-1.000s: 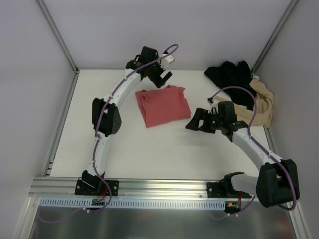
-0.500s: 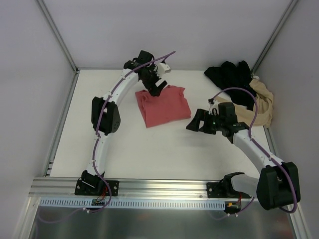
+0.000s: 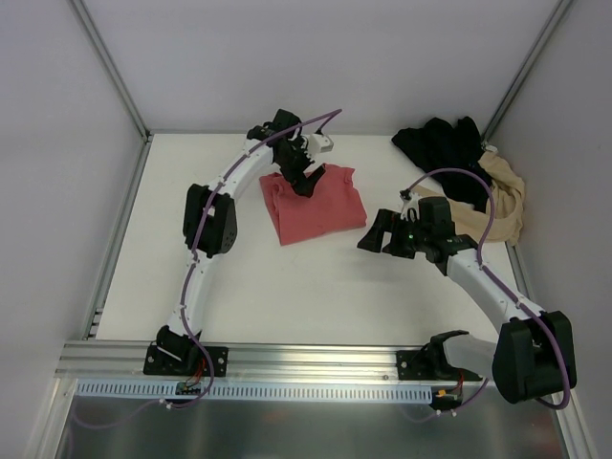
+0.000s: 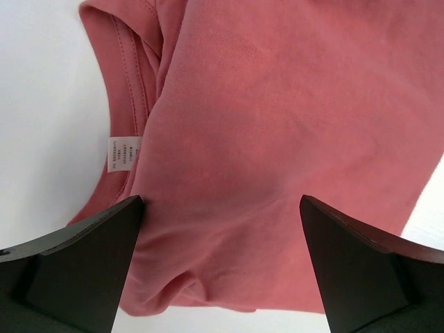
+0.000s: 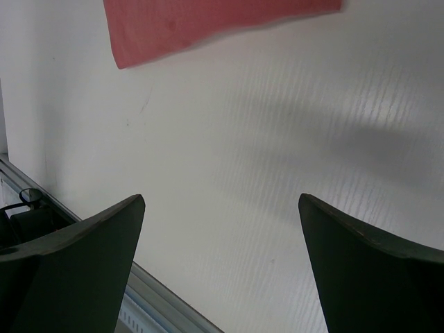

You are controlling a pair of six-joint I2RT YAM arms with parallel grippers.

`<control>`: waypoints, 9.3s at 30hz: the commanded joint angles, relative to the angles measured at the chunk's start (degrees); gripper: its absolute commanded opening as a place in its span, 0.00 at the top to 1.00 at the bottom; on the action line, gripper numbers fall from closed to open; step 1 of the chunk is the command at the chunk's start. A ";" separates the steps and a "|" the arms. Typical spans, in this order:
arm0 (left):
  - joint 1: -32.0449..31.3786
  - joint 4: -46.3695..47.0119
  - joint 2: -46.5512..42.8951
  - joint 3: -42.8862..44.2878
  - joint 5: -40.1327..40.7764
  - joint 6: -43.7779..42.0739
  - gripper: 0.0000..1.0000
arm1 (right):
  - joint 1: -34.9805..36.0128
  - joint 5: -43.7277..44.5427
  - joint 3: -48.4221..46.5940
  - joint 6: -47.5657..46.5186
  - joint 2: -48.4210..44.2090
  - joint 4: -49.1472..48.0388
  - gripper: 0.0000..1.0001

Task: Fold and stack the t-shirts
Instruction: Fold the long partially folded tshirt into a neat square

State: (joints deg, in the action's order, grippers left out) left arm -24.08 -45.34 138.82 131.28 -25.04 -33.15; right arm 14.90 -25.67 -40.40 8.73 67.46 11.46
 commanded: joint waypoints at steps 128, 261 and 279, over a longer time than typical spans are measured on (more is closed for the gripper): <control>5.35 14.58 -15.52 -14.21 36.81 9.42 1.00 | 8.40 4.40 -2.05 1.02 6.54 -0.74 0.00; 9.05 40.86 -104.19 -99.11 -4.85 58.28 0.01 | 15.34 4.58 -82.54 -16.38 67.18 20.61 0.01; 8.69 41.22 -105.60 -100.26 -5.02 58.72 0.01 | 12.18 7.13 -77.66 -8.91 70.45 24.22 0.01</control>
State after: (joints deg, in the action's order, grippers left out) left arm -15.03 -6.24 33.98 30.24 -28.60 26.33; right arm 27.55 -20.18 -123.00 -2.48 141.01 32.47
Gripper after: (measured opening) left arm 0.987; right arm 0.992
